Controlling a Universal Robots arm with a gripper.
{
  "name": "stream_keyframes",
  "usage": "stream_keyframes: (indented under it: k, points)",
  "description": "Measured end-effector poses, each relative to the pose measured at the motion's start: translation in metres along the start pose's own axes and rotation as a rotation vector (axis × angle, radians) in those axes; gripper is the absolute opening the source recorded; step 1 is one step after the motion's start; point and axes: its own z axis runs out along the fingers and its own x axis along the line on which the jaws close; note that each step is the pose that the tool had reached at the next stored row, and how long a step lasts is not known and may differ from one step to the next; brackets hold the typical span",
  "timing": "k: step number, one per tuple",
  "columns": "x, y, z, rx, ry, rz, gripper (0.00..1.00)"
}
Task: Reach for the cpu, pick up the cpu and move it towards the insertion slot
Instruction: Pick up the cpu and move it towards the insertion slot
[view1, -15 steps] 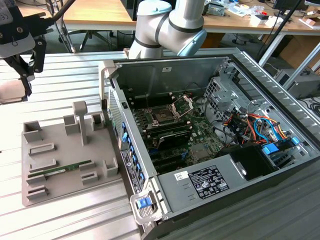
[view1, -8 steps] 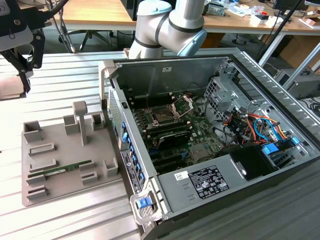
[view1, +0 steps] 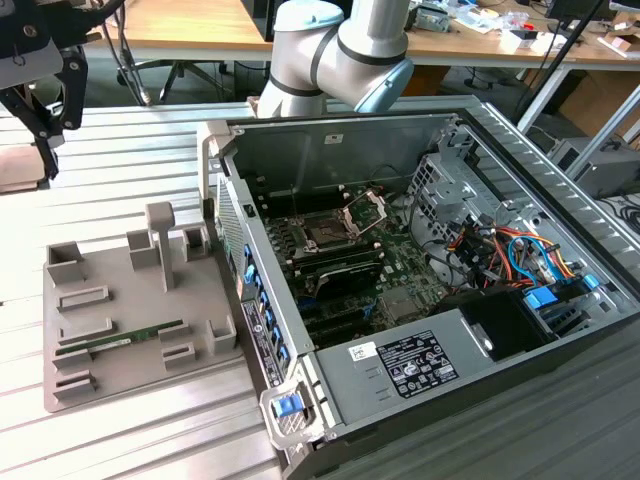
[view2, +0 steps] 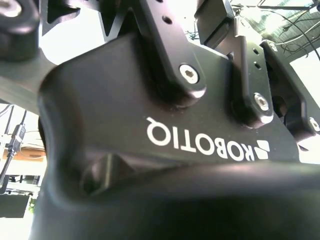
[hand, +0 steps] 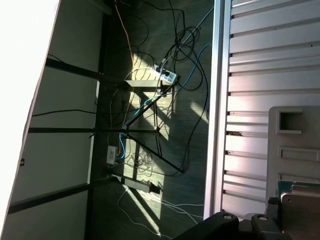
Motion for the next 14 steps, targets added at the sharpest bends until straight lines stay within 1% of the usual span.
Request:
stream_keyframes:
  k: [5,14]
  points:
    - [0.0,0.0003,-0.0057,-0.0003,-0.0001,0.0,0.55]
    - [-0.0006,0.0002,-0.0059,-0.0005,0.0,0.0,0.55]
